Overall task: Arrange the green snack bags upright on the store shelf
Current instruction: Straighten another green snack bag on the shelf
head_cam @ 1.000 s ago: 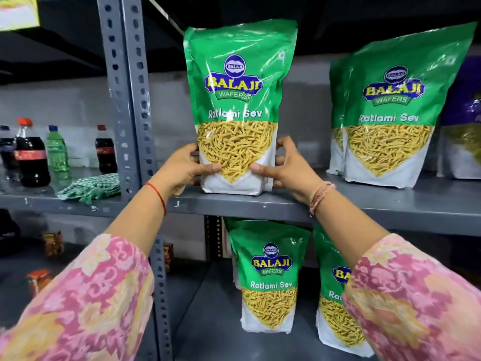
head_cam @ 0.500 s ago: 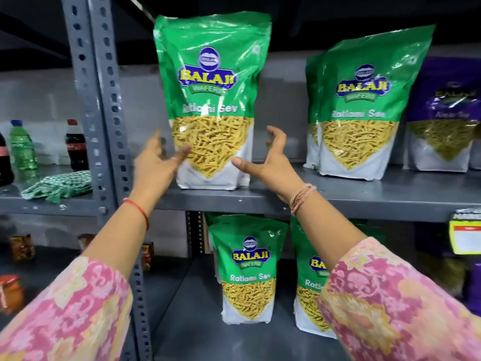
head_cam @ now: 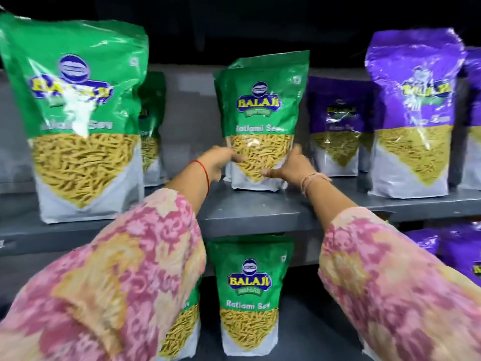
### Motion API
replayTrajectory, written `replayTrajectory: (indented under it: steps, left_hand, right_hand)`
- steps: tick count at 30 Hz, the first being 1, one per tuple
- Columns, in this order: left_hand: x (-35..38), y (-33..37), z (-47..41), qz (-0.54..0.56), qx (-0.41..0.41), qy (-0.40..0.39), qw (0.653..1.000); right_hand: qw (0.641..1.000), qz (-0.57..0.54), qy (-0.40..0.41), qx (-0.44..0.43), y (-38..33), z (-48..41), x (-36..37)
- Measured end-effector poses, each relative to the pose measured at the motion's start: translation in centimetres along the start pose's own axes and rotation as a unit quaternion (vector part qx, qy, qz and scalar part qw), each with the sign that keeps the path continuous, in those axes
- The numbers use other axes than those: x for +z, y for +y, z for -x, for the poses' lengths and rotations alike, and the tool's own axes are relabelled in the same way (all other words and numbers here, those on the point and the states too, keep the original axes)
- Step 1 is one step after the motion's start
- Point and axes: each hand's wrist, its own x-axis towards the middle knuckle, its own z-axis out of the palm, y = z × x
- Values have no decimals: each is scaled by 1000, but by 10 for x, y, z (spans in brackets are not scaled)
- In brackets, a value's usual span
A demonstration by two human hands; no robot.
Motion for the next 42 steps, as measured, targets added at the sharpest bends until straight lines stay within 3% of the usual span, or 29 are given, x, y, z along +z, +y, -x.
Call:
replayTrajectory:
  steps: [2, 5, 10, 15, 21, 29, 42]
  left_hand:
    - [6, -8, -17, -23, -11, -10, 1000]
    - [5, -15, -31, -45, 3, 46, 998]
    - [8, -21, -27, -23, 22, 13, 999]
    - [4, -11, -1, -3, 88, -1, 996]
    - [13, -12, 37, -51, 164, 12, 985]
    - [9, -25, 54, -80, 110, 26, 990]
    - [12, -38, 52, -63, 131, 14, 989]
  right_hand:
    - [1000, -12, -26, -1, 7, -6, 4]
    - [999, -20, -28, 1, 11, -11, 5]
    - [999, -22, -35, 3, 13, -7, 0]
    - [997, -70, -29, -19, 11, 7, -23]
    - [991, -128, -15, -47, 15, 46, -43]
    - [983, -170, -39, -55, 17, 63, -39]
    - [984, -151, -88, -46, 23, 63, -40]
